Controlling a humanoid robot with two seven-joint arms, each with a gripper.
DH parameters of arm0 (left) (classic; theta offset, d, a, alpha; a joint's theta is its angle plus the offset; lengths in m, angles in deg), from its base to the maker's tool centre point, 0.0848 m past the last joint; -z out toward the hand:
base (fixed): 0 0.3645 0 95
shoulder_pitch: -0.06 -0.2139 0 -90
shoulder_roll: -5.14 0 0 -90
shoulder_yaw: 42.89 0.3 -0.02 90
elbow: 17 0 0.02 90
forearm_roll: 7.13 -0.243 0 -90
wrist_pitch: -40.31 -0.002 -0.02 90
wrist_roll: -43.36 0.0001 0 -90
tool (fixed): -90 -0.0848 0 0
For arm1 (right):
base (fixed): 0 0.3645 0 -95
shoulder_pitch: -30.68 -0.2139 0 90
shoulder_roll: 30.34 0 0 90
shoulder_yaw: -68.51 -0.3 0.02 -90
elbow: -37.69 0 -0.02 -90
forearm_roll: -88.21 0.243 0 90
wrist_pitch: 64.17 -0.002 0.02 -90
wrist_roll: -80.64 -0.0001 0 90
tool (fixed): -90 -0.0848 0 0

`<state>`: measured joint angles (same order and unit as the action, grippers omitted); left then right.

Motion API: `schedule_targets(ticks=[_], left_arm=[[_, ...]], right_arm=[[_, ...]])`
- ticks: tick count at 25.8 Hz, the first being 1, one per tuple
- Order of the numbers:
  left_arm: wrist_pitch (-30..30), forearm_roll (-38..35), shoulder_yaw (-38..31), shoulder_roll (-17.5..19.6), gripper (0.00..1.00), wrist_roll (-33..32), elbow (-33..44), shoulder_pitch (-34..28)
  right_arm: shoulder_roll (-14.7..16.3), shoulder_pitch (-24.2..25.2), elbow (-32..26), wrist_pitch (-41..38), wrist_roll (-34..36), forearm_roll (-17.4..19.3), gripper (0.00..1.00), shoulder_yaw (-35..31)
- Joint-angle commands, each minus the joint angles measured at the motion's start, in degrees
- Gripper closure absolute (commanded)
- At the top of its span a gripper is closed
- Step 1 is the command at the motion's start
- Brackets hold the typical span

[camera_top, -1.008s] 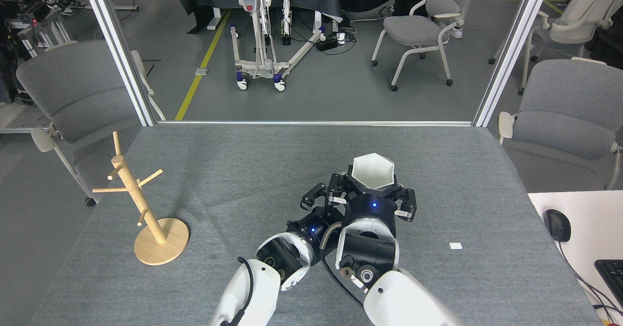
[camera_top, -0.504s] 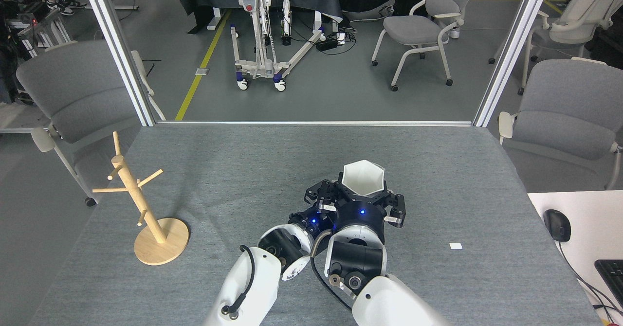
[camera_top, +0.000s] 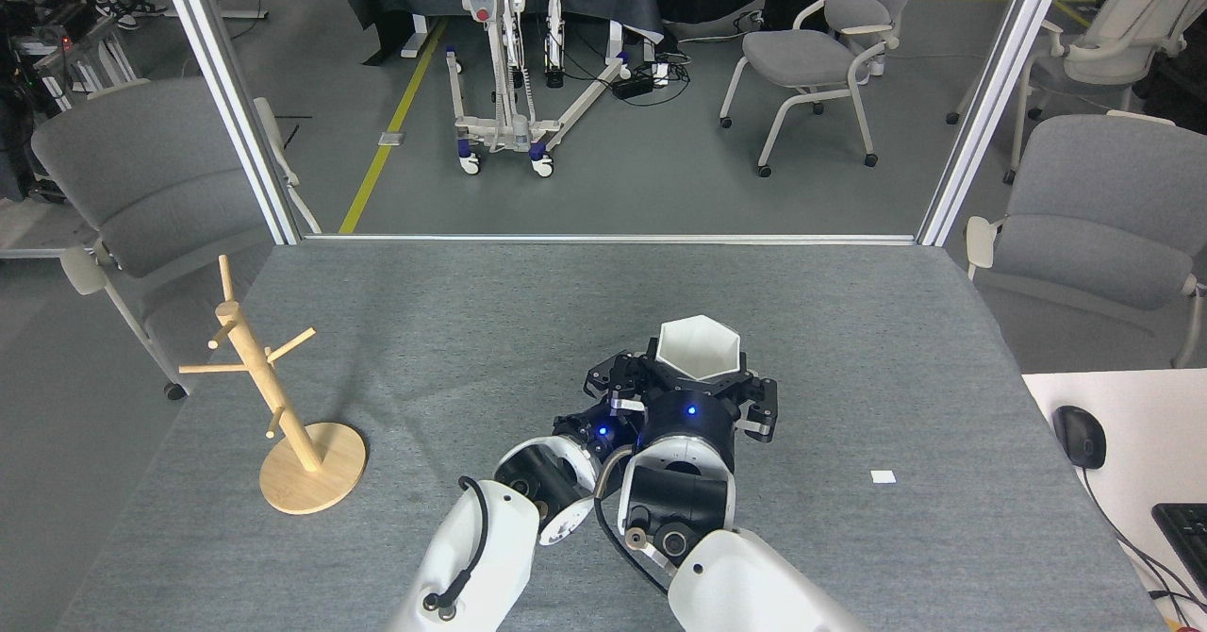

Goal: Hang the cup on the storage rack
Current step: 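Release the cup from the right gripper and withdraw it, then carry the cup with the left gripper toward the wooden stand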

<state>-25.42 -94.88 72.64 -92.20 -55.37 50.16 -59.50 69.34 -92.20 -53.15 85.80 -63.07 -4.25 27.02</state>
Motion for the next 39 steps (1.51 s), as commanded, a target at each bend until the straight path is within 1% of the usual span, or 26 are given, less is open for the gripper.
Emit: schedule_targets(ticks=[1,4,8,10,13,17,20,22,23,24,25,27,28,29,31,33,35,39], left_arm=[[3.5,0.0,0.0,0.1,1.0,0.4,-0.2,0.1],[3.5,0.0,0.0,0.3,1.0,0.4,-0.2,-0.1],[3.4,-0.1,0.0,0.6,1.0,0.6,-0.4,-0.6],[3.5,-0.1,0.0,0.7,1.0,0.8,-0.5,-0.8],[3.5,-0.1,0.0,1.0,1.0,0.9,-0.4,-1.7],[3.5,-0.1,0.0,1.1,1.0,1.1,-0.5,-1.9],[3.4,-0.2,0.0,1.2,1.0,1.2,0.2,-3.8],[3.1,-0.8,-0.3,1.6,1.0,1.3,2.6,-7.3],[2.3,-1.4,-0.4,2.5,1.0,1.7,4.8,-9.5],[0.7,-2.2,-0.4,4.0,1.0,2.2,7.1,-12.0],[-1.4,-3.3,-0.4,5.8,1.0,3.0,9.0,-14.4],[-6.3,-4.9,-0.5,9.0,1.0,5.6,12.1,-18.8],[-8.7,-5.1,-0.5,10.9,1.0,6.9,13.1,-20.9],[-10.6,-5.1,-0.5,12.8,1.0,8.0,14.0,-23.0],[-15.1,-5.0,-1.2,17.2,1.0,10.1,15.5,-27.5],[-19.6,-5.0,-4.1,19.5,1.0,11.9,16.1,-30.9],[-22.6,-5.0,-9.5,20.3,1.0,12.9,16.1,-33.9],[-23.2,-5.0,-24.3,20.4,1.0,13.4,16.2,-36.6]], right_arm=[[-0.6,-0.1,0.8,0.0,4.2,0.1,0.01,-0.9],[-2.1,0.0,0.8,0.0,10.6,0.6,0.01,-1.1],[-2.4,0.4,0.8,0.0,16.6,0.8,0.01,-2.5],[-2.4,0.6,0.8,0.0,18.8,0.9,0.01,-2.6],[-3.4,0.7,0.8,0.0,21.6,1.0,0.01,-2.6],[-3.8,0.8,0.8,0.0,25.3,1.1,0.01,-3.3],[-3.7,0.6,0.8,0.0,29.1,1.0,0.01,-6.1],[-2.9,0.5,0.8,-0.1,32.1,1.8,0.01,-11.6],[-2.8,0.8,0.8,-2.9,33.5,3.0,0.01,-15.5],[-2.7,1.0,0.8,-7.6,35.2,4.9,0.01,-20.3],[-2.6,1.1,0.8,-13.6,37.2,7.2,0.01,-25.8],[-1.9,3.2,1.6,-29.0,42.3,11.7,0.01,-37.9],[-1.4,4.4,3.0,-37.7,45.1,12.9,0.01,-43.5],[-1.2,5.3,4.5,-44.5,47.4,13.6,0.01,-47.6],[0.7,6.4,8.0,-56.9,51.6,14.0,0.01,-54.4],[3.3,8.0,10.2,-63.1,53.9,14.1,0.0,-57.5],[4.8,10.8,12.2,-66.0,54.8,14.2,0.0,-58.2],[5.8,15.3,12.5,-67.2,54.9,14.2,0.0,-58.2]])
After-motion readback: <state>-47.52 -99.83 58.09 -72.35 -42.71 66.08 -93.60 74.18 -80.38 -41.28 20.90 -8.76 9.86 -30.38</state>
